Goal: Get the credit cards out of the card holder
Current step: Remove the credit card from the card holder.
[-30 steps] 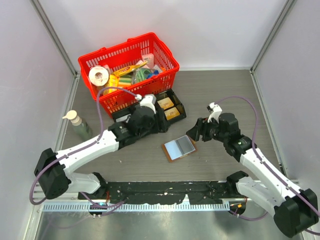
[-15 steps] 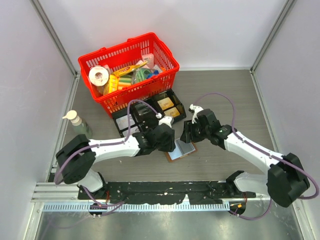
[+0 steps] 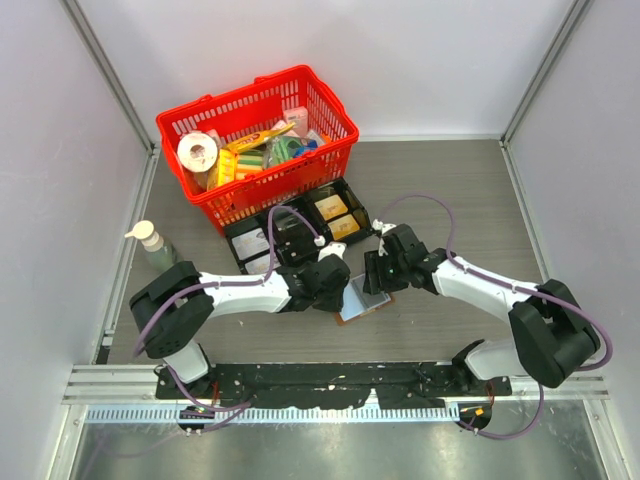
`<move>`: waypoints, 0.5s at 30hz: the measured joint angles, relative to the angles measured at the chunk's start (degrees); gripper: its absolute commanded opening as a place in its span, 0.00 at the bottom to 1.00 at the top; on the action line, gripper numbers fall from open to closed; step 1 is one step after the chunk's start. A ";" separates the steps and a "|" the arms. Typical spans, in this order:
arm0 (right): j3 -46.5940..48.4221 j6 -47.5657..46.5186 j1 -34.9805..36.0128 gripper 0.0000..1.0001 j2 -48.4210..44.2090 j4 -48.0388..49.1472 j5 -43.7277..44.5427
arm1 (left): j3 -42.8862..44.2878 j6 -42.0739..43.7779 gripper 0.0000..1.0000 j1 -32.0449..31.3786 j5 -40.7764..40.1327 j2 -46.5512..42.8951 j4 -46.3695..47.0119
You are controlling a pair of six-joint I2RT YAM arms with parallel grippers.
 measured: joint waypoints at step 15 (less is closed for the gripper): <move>-0.68 -0.02 1.05 0.54 1.53 0.55 2.58 | 0.61 -0.04 0.27 -0.42 -1.16 0.46 -1.44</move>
